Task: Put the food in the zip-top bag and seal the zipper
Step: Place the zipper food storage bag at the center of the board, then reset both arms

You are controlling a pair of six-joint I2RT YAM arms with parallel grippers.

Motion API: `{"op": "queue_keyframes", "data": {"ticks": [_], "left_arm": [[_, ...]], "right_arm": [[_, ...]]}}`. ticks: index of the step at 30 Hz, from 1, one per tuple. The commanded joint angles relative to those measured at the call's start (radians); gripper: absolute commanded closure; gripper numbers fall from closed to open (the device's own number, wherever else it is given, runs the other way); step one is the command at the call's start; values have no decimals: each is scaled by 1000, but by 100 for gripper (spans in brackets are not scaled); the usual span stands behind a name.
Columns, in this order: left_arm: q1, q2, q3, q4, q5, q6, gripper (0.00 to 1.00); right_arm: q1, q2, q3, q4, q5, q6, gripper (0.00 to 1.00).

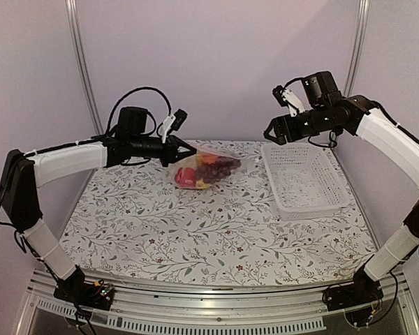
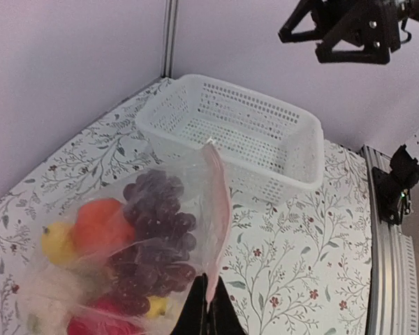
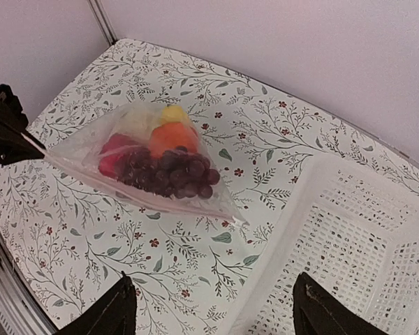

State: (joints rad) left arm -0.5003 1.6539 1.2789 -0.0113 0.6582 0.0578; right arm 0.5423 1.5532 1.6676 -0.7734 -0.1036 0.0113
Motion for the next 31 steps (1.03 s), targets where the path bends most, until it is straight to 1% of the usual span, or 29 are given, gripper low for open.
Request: {"op": "queue_keyframes", "data": {"ticks": [1, 4, 5, 6, 9, 10, 11, 12, 13, 15, 18, 22, 25, 26, 28, 31], "left_arm": [[-114, -94, -124, -131, 46, 72, 100], [-158, -171, -235, -162, 45, 45, 100], [-165, -203, -263, -169, 39, 31, 98], [-173, -234, -287, -177, 32, 22, 93], [-183, -322, -315, -217, -34, -6, 57], [-183, -350, -312, -229, -64, -7, 45], [-182, -373, -302, -243, -105, -9, 28], [-182, -391, -287, -261, -150, -8, 17], [-179, -404, -267, -275, -183, -3, 12], [-172, -417, -231, -281, -271, -13, 7], [-155, -381, -134, -288, -482, -68, 1], [-124, -262, 111, -382, -717, -178, 0], [-112, -229, 232, -390, -874, -222, 0], [-101, -217, 276, -408, -905, -266, 0], [-72, -199, 346, -432, -910, -296, 0], [-59, -200, 372, -418, -935, -298, 0]], "right_arm": [[-2, -9, -26, 33, -25, 37, 24], [-2, -8, -30, 40, -30, 44, 24], [-2, -8, -33, 43, -29, 47, 23], [-2, -11, -34, 49, -25, 49, 23], [-1, -20, -50, 69, -1, 64, 20], [-2, -23, -52, 75, 13, 74, 15], [-1, -26, -52, 83, 29, 82, 10], [-4, -28, -51, 91, 44, 92, 5], [-6, -35, -49, 100, 61, 100, 2], [-14, -44, -47, 121, 88, 129, 1], [-39, -68, -55, 182, 114, 190, 1], [-45, -82, -20, 226, 311, 242, 1], [-45, -87, 30, 248, 438, 231, 1], [-46, -91, 44, 260, 477, 217, 1], [-45, -111, 65, 301, 514, 174, 1], [-45, -145, 67, 353, 534, 113, 1]]}}
